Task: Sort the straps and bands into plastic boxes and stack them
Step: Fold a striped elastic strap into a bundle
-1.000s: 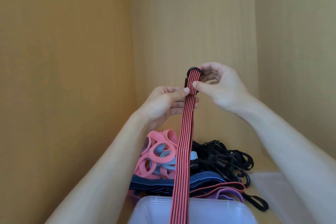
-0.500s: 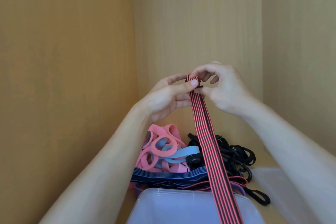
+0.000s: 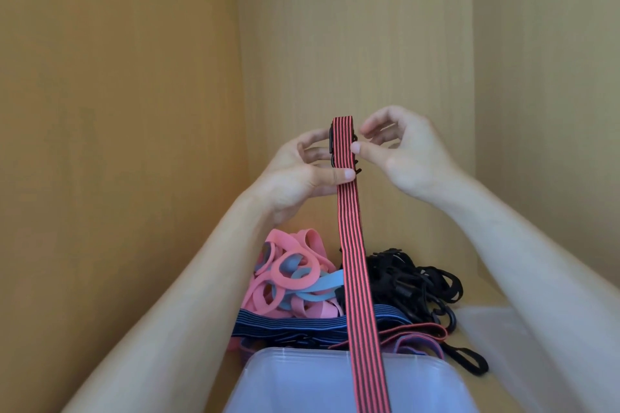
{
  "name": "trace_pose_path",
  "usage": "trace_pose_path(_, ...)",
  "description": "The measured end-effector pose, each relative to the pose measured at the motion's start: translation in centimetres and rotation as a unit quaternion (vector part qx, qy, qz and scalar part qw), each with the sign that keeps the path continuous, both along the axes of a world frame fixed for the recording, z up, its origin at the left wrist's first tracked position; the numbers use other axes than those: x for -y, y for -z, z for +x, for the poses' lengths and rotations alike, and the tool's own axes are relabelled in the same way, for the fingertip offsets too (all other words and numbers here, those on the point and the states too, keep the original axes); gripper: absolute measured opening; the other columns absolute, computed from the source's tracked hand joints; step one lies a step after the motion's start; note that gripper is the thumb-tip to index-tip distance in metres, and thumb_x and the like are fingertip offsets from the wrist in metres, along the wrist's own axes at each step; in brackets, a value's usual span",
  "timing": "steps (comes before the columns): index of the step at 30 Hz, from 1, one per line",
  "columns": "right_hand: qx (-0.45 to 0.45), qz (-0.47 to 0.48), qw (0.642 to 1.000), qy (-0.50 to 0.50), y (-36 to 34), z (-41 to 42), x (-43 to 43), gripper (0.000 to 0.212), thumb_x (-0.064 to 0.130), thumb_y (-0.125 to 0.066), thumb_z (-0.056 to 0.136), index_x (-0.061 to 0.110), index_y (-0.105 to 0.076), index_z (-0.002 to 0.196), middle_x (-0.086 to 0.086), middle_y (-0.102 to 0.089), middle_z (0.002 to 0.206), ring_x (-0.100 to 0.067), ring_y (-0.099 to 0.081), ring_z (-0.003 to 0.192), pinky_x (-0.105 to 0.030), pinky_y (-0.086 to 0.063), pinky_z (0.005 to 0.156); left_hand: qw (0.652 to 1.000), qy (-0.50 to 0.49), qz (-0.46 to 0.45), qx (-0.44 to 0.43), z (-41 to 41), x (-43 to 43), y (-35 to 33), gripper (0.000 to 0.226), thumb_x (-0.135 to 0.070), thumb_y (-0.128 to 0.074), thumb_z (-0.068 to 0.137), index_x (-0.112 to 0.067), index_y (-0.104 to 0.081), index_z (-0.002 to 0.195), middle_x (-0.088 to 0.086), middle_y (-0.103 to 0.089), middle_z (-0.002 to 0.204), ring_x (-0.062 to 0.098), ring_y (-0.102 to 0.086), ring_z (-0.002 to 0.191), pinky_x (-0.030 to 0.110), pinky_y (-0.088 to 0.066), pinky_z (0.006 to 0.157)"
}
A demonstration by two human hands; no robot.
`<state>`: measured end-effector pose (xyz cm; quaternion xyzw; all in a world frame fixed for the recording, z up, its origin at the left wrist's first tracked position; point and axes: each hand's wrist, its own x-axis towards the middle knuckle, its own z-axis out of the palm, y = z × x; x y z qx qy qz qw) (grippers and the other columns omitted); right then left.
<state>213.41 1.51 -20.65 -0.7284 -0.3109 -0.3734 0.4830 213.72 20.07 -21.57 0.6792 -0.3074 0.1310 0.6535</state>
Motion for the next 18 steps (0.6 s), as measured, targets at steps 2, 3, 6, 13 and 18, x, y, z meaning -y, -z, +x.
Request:
trace_pose_path(2, -0.041, 0.010, 0.999, 0.009, 0.0, 0.3, 0.3, 0.031, 0.031, -0.080, 0.084, 0.023, -0.064, 0.109, 0.012, -0.064, 0.106, -0.004, -0.063, 0.084, -0.016, -0.045, 0.070, 1.000, 0.001, 0.007, 0.009, -0.2, -0.1, -0.2, 0.074, 0.010, -0.080, 0.075, -0.020, -0.056, 0.138, 0.001, -0.069, 0.098, 0.019, -0.072, 0.091, 0.035, -0.058, 0.077)
trace_pose_path(3, -0.060, 0.005, 0.998, 0.006, 0.0, 0.3, 0.5, 0.036, 0.036, -0.079, 0.085, 0.023, -0.064, 0.115, 0.012, -0.065, 0.109, -0.006, -0.065, 0.088, -0.017, -0.045, 0.072, 1.000, 0.002, 0.008, 0.013, -0.3, -0.1, -0.3, 0.075, 0.010, -0.080, 0.074, -0.021, -0.056, 0.137, 0.000, -0.069, 0.096, 0.019, -0.072, 0.091, 0.034, -0.058, 0.076)
trace_pose_path(6, -0.091, -0.020, 0.994, -0.048, 0.2, 0.1, 0.6, 0.023, 0.041, -0.075, 0.087, 0.030, -0.072, 0.107, 0.010, -0.073, 0.104, 0.000, -0.066, 0.085, -0.012, -0.045, 0.069, 1.000, 0.000, 0.009, 0.022, -0.5, 0.0, -0.5, 0.077, 0.011, -0.080, 0.073, -0.022, -0.055, 0.138, -0.005, -0.069, 0.086, 0.014, -0.072, 0.087, 0.034, -0.059, 0.074)
trace_pose_path(13, -0.066, 0.012, 0.995, -0.076, 0.1, -0.5, 0.3, 0.015, 0.017, -0.078, 0.087, 0.020, -0.069, 0.099, -0.002, -0.073, 0.101, -0.011, -0.067, 0.089, -0.023, -0.055, 0.085, 0.998, 0.032, 0.045, 0.003, -1.1, 0.5, -0.5, 0.054, 0.009, -0.070, 0.087, -0.010, -0.054, 0.135, 0.020, -0.070, 0.104, 0.035, -0.074, 0.096, 0.039, -0.060, 0.079)
trace_pose_path(18, -0.013, 0.014, 0.998, -0.065, -0.1, -0.8, 0.1, 0.029, 0.010, -0.077, 0.086, 0.027, -0.065, 0.105, 0.008, -0.070, 0.099, -0.008, -0.066, 0.079, -0.019, -0.055, 0.078, 0.997, 0.048, 0.056, -0.034, -1.2, 0.8, -0.4, 0.024, 0.004, -0.057, 0.098, -0.001, -0.055, 0.121, 0.020, -0.071, 0.100, 0.029, -0.072, 0.084, 0.036, -0.063, 0.076)
